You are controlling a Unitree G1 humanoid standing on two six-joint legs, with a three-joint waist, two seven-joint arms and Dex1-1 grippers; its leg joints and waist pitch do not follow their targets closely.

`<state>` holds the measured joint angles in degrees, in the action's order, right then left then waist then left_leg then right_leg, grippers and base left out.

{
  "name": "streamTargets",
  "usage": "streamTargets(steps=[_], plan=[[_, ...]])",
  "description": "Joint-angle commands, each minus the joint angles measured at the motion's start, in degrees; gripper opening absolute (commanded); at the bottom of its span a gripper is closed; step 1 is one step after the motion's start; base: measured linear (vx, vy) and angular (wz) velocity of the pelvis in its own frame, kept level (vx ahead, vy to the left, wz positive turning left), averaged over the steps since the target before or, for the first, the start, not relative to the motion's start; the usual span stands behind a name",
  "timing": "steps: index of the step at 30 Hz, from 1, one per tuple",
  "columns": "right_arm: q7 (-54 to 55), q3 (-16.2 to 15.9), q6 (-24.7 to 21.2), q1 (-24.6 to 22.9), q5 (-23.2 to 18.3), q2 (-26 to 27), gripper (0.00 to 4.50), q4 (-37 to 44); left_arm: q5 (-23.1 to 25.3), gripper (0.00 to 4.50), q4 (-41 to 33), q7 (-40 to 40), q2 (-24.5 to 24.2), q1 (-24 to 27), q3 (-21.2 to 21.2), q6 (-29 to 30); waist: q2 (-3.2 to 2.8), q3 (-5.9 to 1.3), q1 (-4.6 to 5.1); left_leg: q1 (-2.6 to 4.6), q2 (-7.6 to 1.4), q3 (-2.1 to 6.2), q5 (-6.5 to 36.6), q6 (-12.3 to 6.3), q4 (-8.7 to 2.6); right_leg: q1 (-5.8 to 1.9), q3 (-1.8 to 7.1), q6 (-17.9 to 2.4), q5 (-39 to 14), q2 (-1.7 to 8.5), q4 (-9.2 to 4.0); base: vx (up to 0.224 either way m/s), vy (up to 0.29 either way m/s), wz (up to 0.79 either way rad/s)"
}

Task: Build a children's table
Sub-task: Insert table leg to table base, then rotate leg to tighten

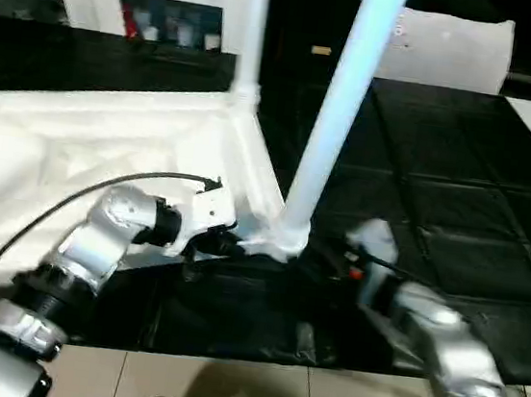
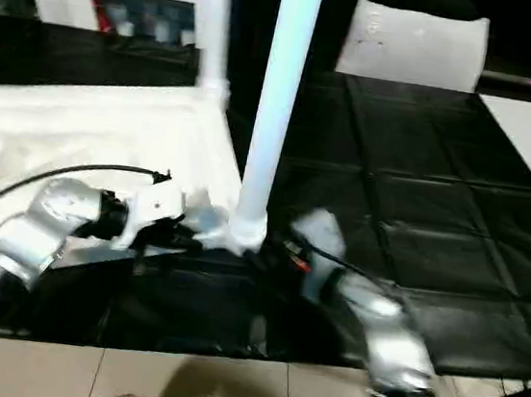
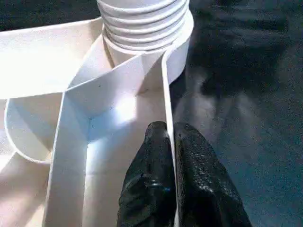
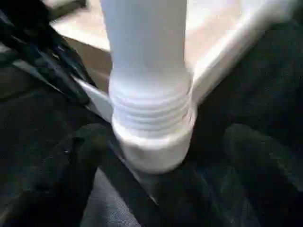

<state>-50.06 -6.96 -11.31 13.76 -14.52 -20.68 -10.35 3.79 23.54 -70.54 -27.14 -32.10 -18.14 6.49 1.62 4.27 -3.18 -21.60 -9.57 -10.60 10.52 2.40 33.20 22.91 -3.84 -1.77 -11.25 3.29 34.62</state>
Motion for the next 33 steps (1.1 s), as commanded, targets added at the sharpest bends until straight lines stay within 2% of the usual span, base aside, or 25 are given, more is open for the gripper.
streamTargets(steps=[1,5,9,11,14,15,22,25,31,33], plan=[[-2.6,0.4,-0.8,0.4,-1.5,-0.9,4.48,2.4,-0.9,0.00,-0.7,-4.3,0.6,-1.7,-3.0,-3.9,-0.37,-3.54,0.05,1.20,-4.26,1.40,8.5,-4.38,-3.61,-2.82,3.69,-12.1,-7.5,5.62,-4.14,0.000,0.000,0.00],[-9.0,-2.5,1.2,2.0,0.0,-5.4,4.48,3.0,-1.7,0.00,1.2,-11.0,-0.1,-3.3,-5.2,-6.0,-0.52,-3.58,-0.48,1.31,-4.33,1.39,8.3,-4.05,-3.58,-2.84,3.60,-12.5,-7.5,5.60,-4.01,0.000,0.000,0.00],[-12.9,-3.8,1.4,3.3,-0.5,-6.3,4.48,2.2,-1.5,0.00,2.5,-13.1,-0.1,-4.1,-6.1,-7.8,-0.32,-3.53,-0.51,1.17,-4.31,1.42,9.2,-3.90,-3.47,-2.95,3.55,-12.9,-8.6,5.74,-4.01,0.000,0.000,0.00],[-15.6,-5.4,1.4,4.5,-0.1,-6.8,4.21,1.2,-1.3,0.00,3.1,-14.1,0.1,-4.8,-6.4,-8.7,-0.17,-3.50,-0.59,1.12,-4.34,1.44,9.0,-3.88,-3.43,-2.98,3.49,-13.0,-8.8,5.74,-3.94,0.000,0.000,0.00],[-17.4,-6.4,1.7,5.3,0.2,-7.1,4.11,0.3,-1.3,0.00,4.1,-15.0,0.2,-5.5,-6.8,-9.9,-0.12,-3.44,-0.73,1.13,-4.41,1.40,9.4,-3.80,-3.36,-2.90,3.54,-12.9,-9.5,5.80,-3.99,0.000,0.000,0.00],[-18.2,-6.8,1.8,5.7,0.2,-7.3,3.89,-0.1,-1.3,0.00,4.5,-15.3,0.2,-5.9,-7.0,-10.3,0.00,-3.49,-0.82,1.20,-4.39,1.36,9.3,-3.87,-3.32,-2.87,3.53,-12.8,-9.6,5.81,-3.99,0.000,0.000,0.00],[-21.4,-8.2,2.1,7.2,0.7,-7.8,3.45,-2.2,-1.1,0.00,6.2,-16.5,0.2,-6.9,-7.4,-12.1,0.12,-3.59,-1.37,1.13,-4.42,1.30,7.6,-4.30,-3.15,-2.92,3.45,-13.0,-8.2,5.80,-3.64,0.000,0.000,0.00],[-22.2,-8.6,2.2,7.7,0.7,-7.8,3.05,-3.1,-1.1,0.00,6.9,-16.7,0.3,-7.3,-7.5,-12.6,0.12,-3.63,-1.51,1.14,-4.39,1.27,7.3,-4.47,-3.12,-2.90,3.39,-13.1,-7.7,5.79,-3.59,0.000,0.000,0.00],[-23.2,-9.0,1.8,8.3,0.4,-7.3,2.80,-4.3,-1.2,0.00,7.9,-16.7,0.1,-7.5,-7.3,-12.9,0.05,-3.59,-1.61,1.12,-4.48,1.33,8.1,-4.01,-3.13,-2.92,3.38,-12.9,-9.0,5.90,-3.68,0.000,0.000,0.00],[-23.1,-8.8,0.9,8.0,-0.2,-6.6,2.76,-4.1,-1.6,0.00,7.7,-16.0,0.1,-7.2,-6.7,-12.1,0.06,-3.64,-1.58,1.11,-4.46,1.33,7.5,-4.09,-3.14,-2.95,3.35,-13.0,-8.0,5.79,-3.53,0.000,0.000,0.00]])
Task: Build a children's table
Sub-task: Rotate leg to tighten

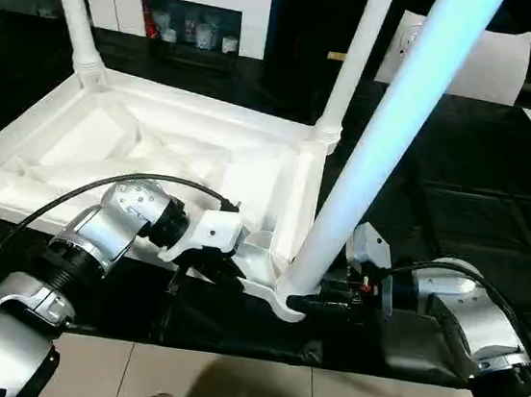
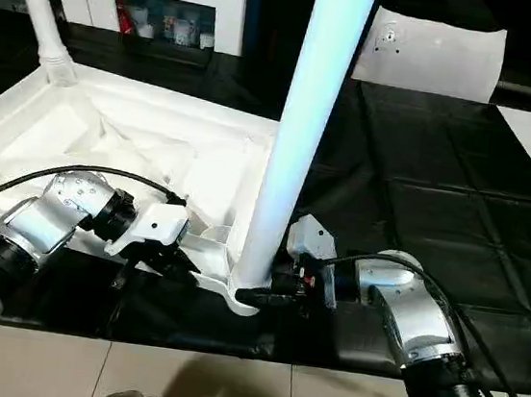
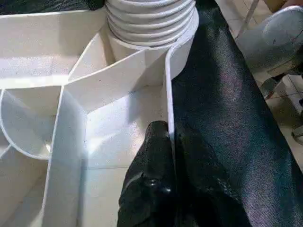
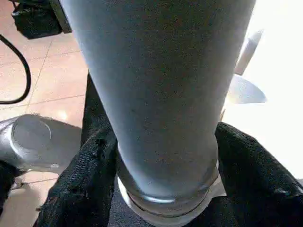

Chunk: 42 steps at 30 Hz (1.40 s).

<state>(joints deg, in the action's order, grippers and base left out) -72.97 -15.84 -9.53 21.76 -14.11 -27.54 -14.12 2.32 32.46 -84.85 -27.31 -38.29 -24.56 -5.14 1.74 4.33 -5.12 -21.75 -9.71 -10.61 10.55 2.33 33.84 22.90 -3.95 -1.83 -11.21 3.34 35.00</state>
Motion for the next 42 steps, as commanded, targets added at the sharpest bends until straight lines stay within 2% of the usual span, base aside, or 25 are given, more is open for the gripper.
streamTargets(steps=[1,2,4,5,7,8,9,10,12,13,15,16,18,21,23,24,28,30,32,35,37,38,39,40,42], plan=[[-0.2,0.1,-0.9,0.0,-0.6,0.2,2.75,-0.3,-0.2,0.00,-1.2,-1.7,0.3,-1.0,-0.3,-0.5,-0.05,-3.66,0.37,1.26,-4.34,1.34,7.5,-4.09,-3.79,-2.90,3.47,-13.0,-8.0,5.74,-3.90,0.000,0.000,0.00],[1.1,0.7,-4.2,-1.1,-2.3,1.5,2.74,1.1,-1.0,0.00,-2.2,0.2,0.5,-0.1,1.2,1.6,-0.50,-3.59,0.29,1.24,-4.29,1.36,7.6,-4.06,-3.77,-2.91,3.47,-13.1,-7.8,5.79,-3.89,0.000,0.000,0.00],[1.6,0.9,-5.3,-1.5,-2.9,1.8,2.74,1.6,-1.3,0.00,-2.5,1.0,0.6,0.1,1.6,2.3,-0.37,-3.58,0.34,1.25,-4.37,1.37,8.0,-3.90,-3.84,-2.91,3.42,-13.2,-8.1,5.78,-3.99,0.000,0.000,0.00],[4.5,1.3,-9.2,-3.6,-4.6,3.5,2.73,4.5,-1.5,0.00,-4.2,5.9,1.3,1.2,3.4,6.0,-0.42,-3.42,0.37,1.32,-4.61,1.44,8.3,-3.42,-4.06,-2.88,3.54,-13.2,-8.2,5.82,-3.97,0.000,0.000,0.00],[8.6,1.6,-9.8,-4.8,-3.8,5.6,2.73,5.3,-1.3,0.00,-5.3,9.5,2.3,1.9,4.5,8.9,-0.49,-3.09,0.59,1.45,-4.41,1.53,11.1,-2.14,-4.26,-2.58,3.52,-12.4,-13.3,5.93,-4.64,0.000,0.000,0.00],[14.9,2.0,-9.3,-6.2,-2.2,9.1,2.72,5.7,-1.5,0.00,-6.9,14.5,4.1,2.8,6.1,12.5,-0.38,-2.88,0.98,1.34,-4.36,1.63,12.7,-1.04,-4.50,-2.59,3.52,-11.4,-16.8,5.92,-4.85,0.000,0.000,0.00],[14.9,2.0,-9.3,-6.2,-2.2,9.1,2.72,5.7,-1.5,0.00,-6.9,14.5,4.1,2.8,6.1,12.5,-0.44,-2.70,1.02,1.51,-4.25,1.69,13.8,-0.65,-4.51,-2.26,3.50,-10.8,-19.2,5.99,-5.25,0.000,0.000,0.00],[18.7,2.3,-9.1,-6.8,-1.3,11.4,2.72,5.7,-1.2,0.00,-7.9,17.7,5.4,3.4,6.9,14.5,-0.31,-2.59,1.24,1.51,-4.08,1.80,14.8,-0.41,-4.53,-2.32,3.46,-10.0,-21.7,6.08,-5.61,0.000,0.000,0.00],[32.9,4.3,-10.1,-6.7,1.1,20.6,2.72,3.5,0.7,0.00,-11.0,28.3,11.0,4.7,8.5,21.1,-0.30,-2.26,2.81,1.30,-4.16,2.21,16.9,1.25,-4.99,-2.03,3.36,-8.9,-25.4,5.89,-5.66,0.000,0.000,0.00],[34.9,4.5,-10.3,-6.6,1.5,21.9,2.72,3.2,1.1,0.00,-11.5,29.9,12.0,4.8,8.7,22.2,-0.25,-2.30,3.17,1.32,-4.10,2.32,17.6,1.76,-4.98,-2.01,3.29,-8.5,-26.8,5.97,-5.74,0.000,0.000,0.00],[42.3,5.2,-11.1,-5.3,3.6,26.3,2.72,1.1,2.2,0.00,-12.8,35.2,15.7,4.9,9.5,25.5,-0.16,-2.25,3.90,1.30,-3.82,2.42,17.9,1.49,-4.82,-1.96,3.33,-7.3,-29.2,6.10,-6.25,0.000,0.000,0.00],[44.2,5.4,-11.0,-4.7,4.0,27.4,2.72,0.2,2.4,0.00,-12.9,36.6,16.7,4.8,9.7,26.2,-0.22,-2.15,4.23,1.58,-3.55,2.21,18.4,0.61,-4.60,-1.54,3.44,-6.4,-30.6,5.92,-6.86,0.000,0.000,0.00],[50.9,6.3,-10.3,-1.4,5.6,31.2,2.72,-3.9,3.2,0.00,-12.0,41.5,20.4,3.6,9.8,27.8,-0.18,-2.11,4.75,1.43,-3.46,2.11,17.6,-0.06,-4.55,-1.42,3.56,-6.5,-29.7,5.79,-6.81,0.000,0.000,0.00],[55.7,7.9,-9.6,1.4,6.2,34.3,2.72,-6.6,4.2,0.00,-11.1,44.3,22.4,2.3,9.1,28.5,-0.20,-2.14,4.97,1.32,-3.25,2.05,16.6,-0.54,-4.50,-1.48,3.48,-5.8,-29.6,5.58,-6.84,0.000,0.000,0.00],[55.6,8.8,-8.9,1.9,5.8,35.2,2.72,-6.8,5.0,0.00,-11.1,44.4,22.5,2.0,8.9,28.2,-0.28,-2.28,4.85,1.24,-3.42,1.88,15.5,-1.40,-4.58,-1.52,3.64,-5.9,-25.3,5.38,-6.61,0.000,0.000,0.00],[55.1,9.2,-8.5,1.9,5.9,35.3,3.28,-6.7,5.4,0.00,-11.2,44.2,22.3,1.9,8.8,28.3,-0.28,-2.41,4.80,1.16,-3.42,1.76,14.4,-1.89,-4.61,-1.65,3.73,-6.4,-22.6,5.33,-6.34,0.000,0.000,0.00],[52.6,10.1,-7.5,0.2,5.7,33.1,3.63,-4.7,6.4,0.00,-11.5,42.2,19.3,2.6,8.7,27.8,-0.34,-2.59,4.60,0.91,-3.50,1.47,10.2,-3.54,-4.62,-2.26,3.69,-8.8,-14.4,5.33,-5.65,0.000,0.000,0.00],[49.9,10.1,-6.4,-1.5,5.6,30.2,3.88,-2.6,6.2,0.00,-11.7,40.5,17.2,3.4,9.0,27.0,-0.37,-2.66,4.50,0.85,-3.52,1.38,9.8,-4.16,-4.53,-2.48,3.68,-9.1,-13.3,5.37,-5.55,0.000,0.000,0.00],[47.9,10.3,-5.9,-3.0,5.2,27.5,3.91,-0.6,5.8,0.00,-11.6,39.1,15.3,4.0,9.1,25.7,-0.33,-2.60,4.60,0.70,-3.57,1.43,9.4,-4.52,-4.62,-2.60,3.58,-9.3,-12.8,5.33,-5.50,0.000,0.000,0.00],[45.2,10.6,-5.4,-4.1,4.8,24.9,4.23,1.1,5.3,0.00,-11.4,37.5,13.8,4.4,9.0,24.3,-0.31,-2.45,4.78,0.69,-3.51,1.39,10.8,-4.46,-4.59,-2.56,3.57,-9.0,-16.1,5.37,-5.93,0.000,0.000,0.00],[41.1,11.3,-4.6,-5.1,4.1,21.0,4.33,3.1,4.7,0.00,-10.7,34.1,11.8,4.8,8.8,21.3,-0.21,-2.40,4.79,0.71,-3.53,1.41,11.2,-4.34,-4.60,-2.53,3.59,-8.6,-17.7,5.33,-6.08,0.000,0.000,0.00],[41.1,11.3,-4.6,-5.1,4.1,21.0,4.46,3.1,4.7,0.00,-10.7,34.1,11.8,4.8,8.8,21.3,-0.18,-2.43,4.78,0.67,-3.54,1.39,10.9,-4.46,-4.54,-2.55,3.66,-8.4,-17.6,5.31,-6.02,0.000,0.000,0.00],[36.6,12.2,-3.4,-5.4,3.6,17.3,4.46,3.6,3.8,0.00,-10.1,29.5,10.0,5.1,7.9,17.8,-0.10,-2.47,4.73,0.76,-3.58,1.34,10.3,-4.76,-4.49,-2.44,3.65,-8.8,-16.5,5.28,-5.93,0.000,0.000,0.00],[36.3,12.2,-3.3,-5.4,3.5,17.0,4.46,3.6,3.7,0.00,-10.0,29.2,9.9,5.2,7.9,17.6,-0.05,-2.45,4.66,0.72,-3.53,1.31,10.1,-5.10,-4.43,-2.44,3.65,-8.8,-16.2,5.33,-5.96,0.000,0.000,0.00],[31.7,12.6,-2.2,-5.4,3.0,13.6,4.46,3.6,2.9,0.00,-9.3,25.3,8.1,5.3,6.5,15.1,-0.15,-2.55,4.33,0.98,-3.76,1.11,8.3,-5.61,-4.29,-2.42,3.73,-10.2,-12.5,5.25,-5.42,0.000,0.000,0.00]])
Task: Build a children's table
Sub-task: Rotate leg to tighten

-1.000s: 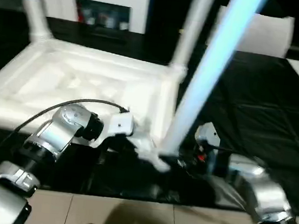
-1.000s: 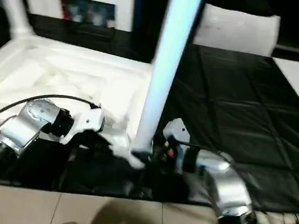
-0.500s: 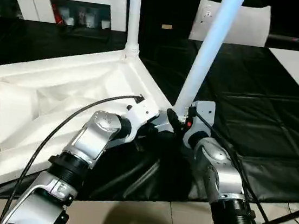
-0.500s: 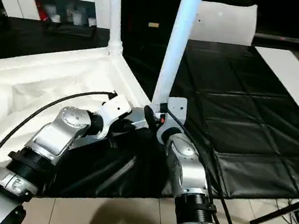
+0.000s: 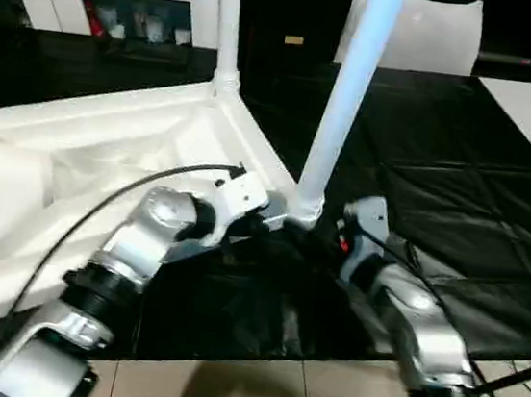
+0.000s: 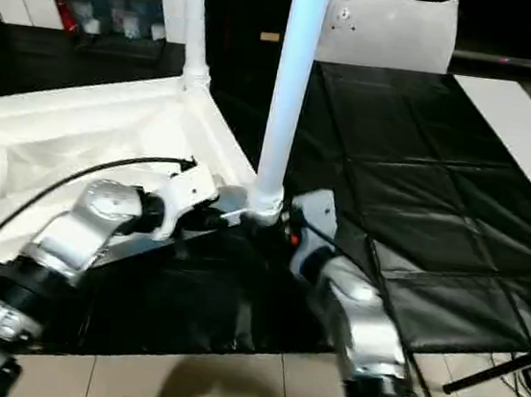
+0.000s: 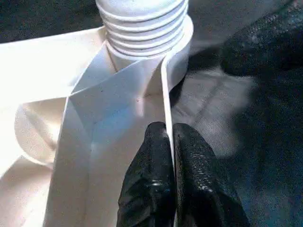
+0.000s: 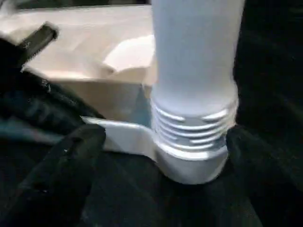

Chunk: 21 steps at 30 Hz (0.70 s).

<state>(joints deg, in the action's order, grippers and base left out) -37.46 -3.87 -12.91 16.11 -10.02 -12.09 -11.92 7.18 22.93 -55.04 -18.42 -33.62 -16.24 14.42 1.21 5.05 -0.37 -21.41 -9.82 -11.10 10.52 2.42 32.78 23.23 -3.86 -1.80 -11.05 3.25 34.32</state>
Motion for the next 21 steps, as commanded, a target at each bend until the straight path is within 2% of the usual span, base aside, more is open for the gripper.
streamTargets(steps=[1,2,7,8,15,17,20,21], plan=[[-8.4,0.6,2.1,0.6,-1.4,-5.2,4.46,0.8,-2.2,0.00,1.4,-8.3,-2.4,0.3,-3.1,-7.2,0.51,-3.19,-0.49,0.48,-3.58,1.64,8.0,-6.22,-3.21,-2.83,3.57,-10.5,-11.8,5.33,-4.68,0.000,0.000,0.00],[-11.6,0.1,2.2,1.1,-1.8,-7.6,4.46,0.3,-2.6,0.00,2.2,-11.0,-3.3,-0.1,-3.7,-8.8,0.42,-3.23,-0.95,0.64,-3.61,1.48,6.8,-7.23,-3.08,-2.88,3.56,-11.2,-9.5,5.26,-4.40,0.000,0.000,0.00],[-18.3,-1.5,3.1,2.6,-2.0,-12.0,4.46,-0.6,-3.6,0.00,4.1,-18.4,-4.5,-1.2,-5.0,-11.5,0.34,-3.31,-1.71,0.95,-3.93,1.39,5.5,-7.50,-3.10,-2.85,3.52,-13.1,-6.4,5.44,-3.90,0.000,0.000,0.00],[-20.3,-2.1,3.4,3.2,-2.0,-13.0,4.46,-0.7,-3.5,0.00,4.7,-20.0,-5.0,-1.7,-5.6,-12.5,0.12,-3.35,-2.00,1.07,-4.01,1.38,5.5,-7.46,-3.08,-2.91,3.52,-13.6,-5.9,5.50,-3.76,0.000,0.000,0.00],[-30.9,-6.4,5.7,5.4,-2.2,-16.1,4.46,-2.2,-2.8,0.00,9.4,-26.6,-5.9,-4.8,-8.3,-19.0,0.38,-3.40,-3.29,1.17,-4.23,1.20,6.4,-6.74,-3.03,-3.05,3.44,-13.7,-7.0,5.62,-3.69,0.000,0.000,0.00],[-31.6,-6.9,6.1,5.8,-1.8,-16.0,4.12,-2.7,-2.6,0.00,9.8,-27.2,-5.8,-5.2,-8.5,-19.4,0.42,-3.54,-3.43,1.10,-4.28,1.23,6.2,-6.49,-3.00,-3.16,3.46,-13.8,-6.5,5.78,-3.54,0.000,0.000,0.00],[-32.7,-7.9,7.4,7.1,-0.9,-15.6,4.10,-4.4,-2.2,0.00,11.0,-28.7,-5.7,-6.3,-8.9,-21.0,0.35,-3.58,-3.55,1.11,-4.16,1.21,5.9,-6.38,-2.92,-3.09,3.37,-14.1,-6.2,5.71,-3.49,0.000,0.000,0.00],[-32.9,-8.1,7.6,7.2,-0.8,-15.6,3.89,-4.7,-2.1,0.00,11.2,-28.9,-5.7,-6.5,-9.0,-21.4,0.39,-3.49,-3.66,1.07,-4.21,1.23,6.2,-6.17,-2.95,-3.14,3.41,-13.9,-6.7,5.83,-3.58,0.000,0.000,0.00]])
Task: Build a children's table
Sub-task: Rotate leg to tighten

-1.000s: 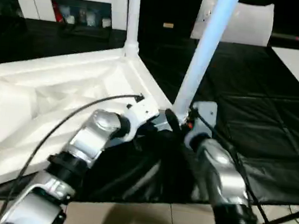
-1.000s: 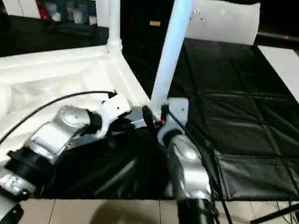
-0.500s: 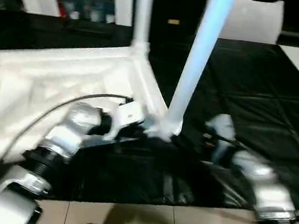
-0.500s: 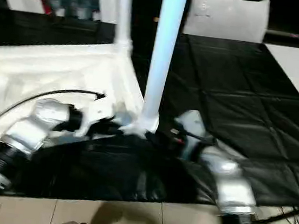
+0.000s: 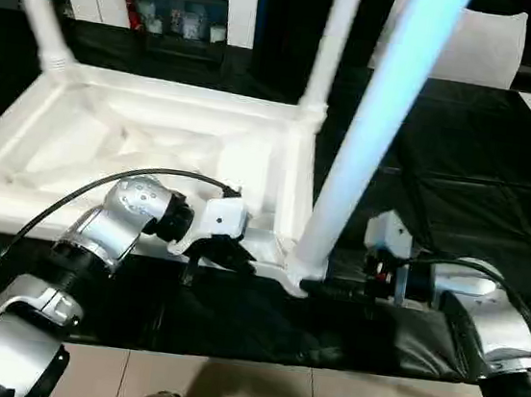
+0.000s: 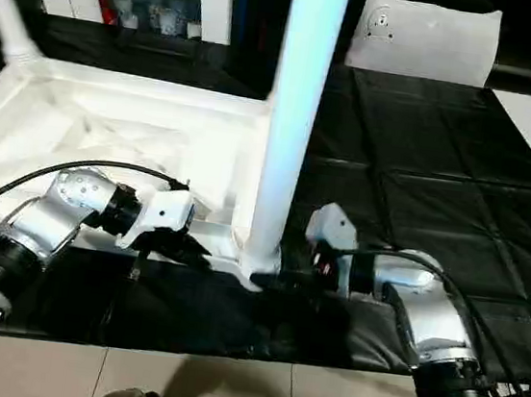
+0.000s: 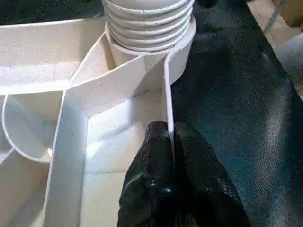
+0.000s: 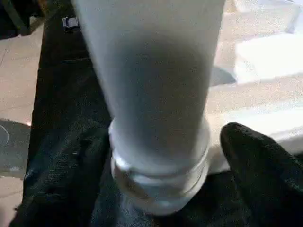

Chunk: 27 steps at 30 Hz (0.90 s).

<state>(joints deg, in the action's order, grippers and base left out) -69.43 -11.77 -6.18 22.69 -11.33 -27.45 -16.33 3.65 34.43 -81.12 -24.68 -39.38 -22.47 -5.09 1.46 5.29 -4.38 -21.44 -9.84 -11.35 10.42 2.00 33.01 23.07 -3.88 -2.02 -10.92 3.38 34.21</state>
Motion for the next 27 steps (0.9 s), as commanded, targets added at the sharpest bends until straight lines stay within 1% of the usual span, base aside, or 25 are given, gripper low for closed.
streamTargets(steps=[1,3,4,5,6,7,8,9,10,12,13,17,18,19,20,21,22,23,24,25,26,27], plan=[[-1.0,-0.3,1.0,0.8,0.5,-0.2,3.75,-0.4,1.4,0.00,-0.2,-2.9,0.5,-0.8,-2.9,-2.0,0.13,-3.74,0.35,1.10,-4.18,1.48,6.3,-5.75,-3.18,-2.98,3.43,-13.7,-6.9,5.70,-3.47,0.000,0.000,0.00],[-1.6,-0.7,1.4,1.4,0.5,0.0,3.68,-1.1,1.3,0.00,0.8,-3.6,0.5,-1.3,-3.2,-3.1,0.08,-3.84,-0.05,1.19,-4.24,1.44,6.1,-5.73,-3.14,-3.00,3.44,-13.6,-6.5,5.64,-3.36,0.000,0.000,0.00],[-1.9,-0.8,1.7,1.8,0.4,0.4,3.60,-1.6,1.2,0.00,1.5,-4.2,0.6,-1.6,-3.4,-3.9,0.07,-3.89,-0.22,1.22,-4.26,1.43,5.4,-6.07,-3.09,-2.93,3.40,-13.9,-5.0,5.60,-3.17,0.000,0.000,0.00],[-2.0,-0.9,1.7,1.9,0.3,0.5,3.45,-1.6,1.3,0.00,1.6,-4.3,0.6,-1.7,-3.5,-4.0,0.14,-3.92,-0.25,1.14,-4.23,1.45,5.3,-6.09,-3.07,-3.02,3.39,-14.1,-4.5,5.64,-3.08,0.000,0.000,0.00],[-2.0,-0.9,1.7,1.9,0.3,0.5,3.45,-1.7,1.3,0.00,1.6,-4.4,0.6,-1.7,-3.5,-4.0,0.14,-3.95,-0.26,1.11,-4.25,1.47,5.2,-6.08,-3.07,-3.06,3.39,-14.2,-4.2,5.70,-3.03,0.000,0.000,0.00],[-2.4,-1.1,1.6,1.9,0.1,0.6,3.25,-1.7,1.3,0.00,1.8,-4.6,0.7,-1.7,-3.5,-4.2,0.11,-3.92,-0.29,1.16,-4.25,1.43,5.1,-6.18,-3.04,-3.02,3.37,-14.4,-4.0,5.65,-3.01,0.000,0.000,0.00],[-2.4,-1.1,1.6,1.9,0.1,0.6,3.21,-1.7,1.3,0.00,1.8,-4.6,0.7,-1.7,-3.5,-4.2,0.14,-3.91,-0.32,1.15,-4.25,1.42,5.1,-6.22,-3.03,-3.03,3.37,-14.4,-3.9,5.64,-3.00,0.000,0.000,0.00],[-2.6,-1.2,1.7,2.0,0.1,0.6,3.07,-1.9,1.3,0.00,2.0,-4.7,0.7,-1.8,-3.5,-4.4,0.14,-3.89,-0.39,1.12,-4.26,1.43,5.2,-6.23,-3.05,-3.05,3.37,-14.3,-4.2,5.67,-3.03,0.000,0.000,0.00],[-2.8,-1.4,1.8,1.9,0.0,0.7,3.07,-2.0,1.3,0.00,2.2,-4.8,0.7,-1.9,-3.6,-4.6,0.04,-3.87,-0.42,1.11,-4.22,1.44,5.3,-6.17,-3.05,-3.06,3.36,-14.2,-4.6,5.68,-3.07,0.000,0.000,0.00],[-3.0,-1.5,2.0,1.9,0.0,0.8,2.85,-2.1,1.3,0.00,2.5,-5.0,0.7,-2.0,-3.5,-4.9,0.13,-3.80,-0.40,1.10,-4.26,1.46,5.7,-5.93,-3.10,-3.06,3.37,-14.1,-5.3,5.70,-3.15,0.000,0.000,0.00],[-3.1,-1.5,1.9,1.7,-0.1,0.9,2.81,-2.1,1.3,0.00,2.7,-5.1,0.7,-2.0,-3.5,-5.0,0.01,-3.75,-0.41,1.10,-4.24,1.51,6.0,-5.79,-3.13,-3.01,3.34,-14.0,-5.8,5.64,-3.19,0.000,0.000,0.00],[-3.3,-1.6,1.5,1.0,-0.5,1.1,2.72,-1.6,1.2,0.00,3.2,-5.3,0.6,-2.2,-3.6,-5.3,0.04,-3.78,-0.40,1.20,-4.30,1.51,6.3,-5.44,-3.17,-2.99,3.37,-14.0,-6.0,5.66,-3.22,0.000,0.000,0.00],[-3.3,-1.7,1.3,0.7,-0.7,1.2,2.71,-1.4,1.1,0.00,3.4,-5.4,0.5,-2.2,-3.6,-5.4,-0.11,-3.79,-0.45,1.18,-4.29,1.54,6.2,-5.41,-3.15,-3.00,3.36,-14.0,-5.8,5.66,-3.17,0.000,0.000,0.00],[-3.3,-1.7,1.3,0.7,-0.7,1.2,2.70,-1.4,1.1,0.00,3.4,-5.4,0.5,-2.2,-3.6,-5.4,-0.01,-3.74,-0.41,1.12,-4.23,1.49,6.4,-5.45,-3.15,-3.00,3.36,-14.0,-5.8,5.61,-3.23,0.000,0.000,0.00],[-3.0,-1.5,0.4,0.0,-1.4,1.7,2.70,-0.8,0.9,0.00,3.3,-5.3,0.5,-2.0,-3.3,-4.9,-0.49,-3.75,-0.56,1.13,-4.23,1.59,6.4,-5.35,-3.17,-3.04,3.35,-14.1,-5.7,5.70,-3.19,0.000,0.000,0.00],[-3.0,-1.5,0.4,0.0,-1.4,1.7,2.69,-0.8,0.9,0.00,3.3,-5.3,0.5,-2.0,-3.3,-4.9,-0.22,-3.74,-0.49,1.06,-4.26,1.56,6.8,-5.24,-3.20,-3.09,3.35,-14.1,-5.7,5.72,-3.28,0.000,0.000,0.00],[-2.1,-1.2,-1.0,-1.0,-2.3,2.6,2.69,-0.1,0.6,0.00,3.0,-5.1,0.4,-1.7,-3.0,-4.2,-0.86,-3.74,-0.68,1.14,-4.29,1.66,7.0,-5.08,-3.23,-3.09,3.36,-14.2,-5.7,5.78,-3.29,0.000,0.000,0.00],[1.9,-0.1,-4.0,-3.0,-3.5,5.0,2.69,0.9,0.1,0.00,2.0,-3.1,0.6,-0.7,-2.0,-2.2,-1.39,-3.68,-0.77,1.21,-4.43,1.74,7.6,-4.65,-3.38,-2.99,3.35,-14.3,-5.5,5.69,-3.35,0.000,0.000,0.00],[1.9,-0.1,-4.0,-3.0,-3.5,5.0,2.69,0.9,0.1,0.00,2.0,-3.1,0.6,-0.7,-2.0,-2.2,-0.90,-3.69,-0.69,1.13,-4.44,1.77,8.2,-4.26,-3.44,-3.16,3.30,-14.4,-5.4,5.74,-3.37,0.000,0.000,0.00],[3.7,0.3,-4.7,-3.6,-3.6,6.0,2.69,1.0,0.0,0.00,1.5,-2.1,0.8,-0.3,-1.6,-1.3,-0.93,-3.60,-0.56,1.13,-4.31,1.81,9.1,-3.61,-3.59,-3.10,3.19,-14.2,-7.5,5.75,-3.57,0.000,0.000,0.00],[3.7,0.3,-4.7,-3.6,-3.6,6.0,2.69,1.0,0.0,0.00,1.5,-2.1,0.8,-0.3,-1.6,-1.3,-0.93,-3.60,-0.56,1.13,-4.31,1.81,9.1,-3.61,-3.59,-3.10,3.19,-14.2,-7.5,5.75,-3.57,0.000,0.000,0.00],[7.4,0.8,-5.0,-4.7,-3.1,7.8,2.68,1.3,0.3,0.00,0.7,1.0,1.6,0.2,-1.0,0.2,-1.47,-3.02,-0.41,1.46,-4.41,1.87,12.9,-2.06,-3.98,-2.73,3.30,-13.3,-13.8,5.91,-4.50,0.000,0.000,0.00]])
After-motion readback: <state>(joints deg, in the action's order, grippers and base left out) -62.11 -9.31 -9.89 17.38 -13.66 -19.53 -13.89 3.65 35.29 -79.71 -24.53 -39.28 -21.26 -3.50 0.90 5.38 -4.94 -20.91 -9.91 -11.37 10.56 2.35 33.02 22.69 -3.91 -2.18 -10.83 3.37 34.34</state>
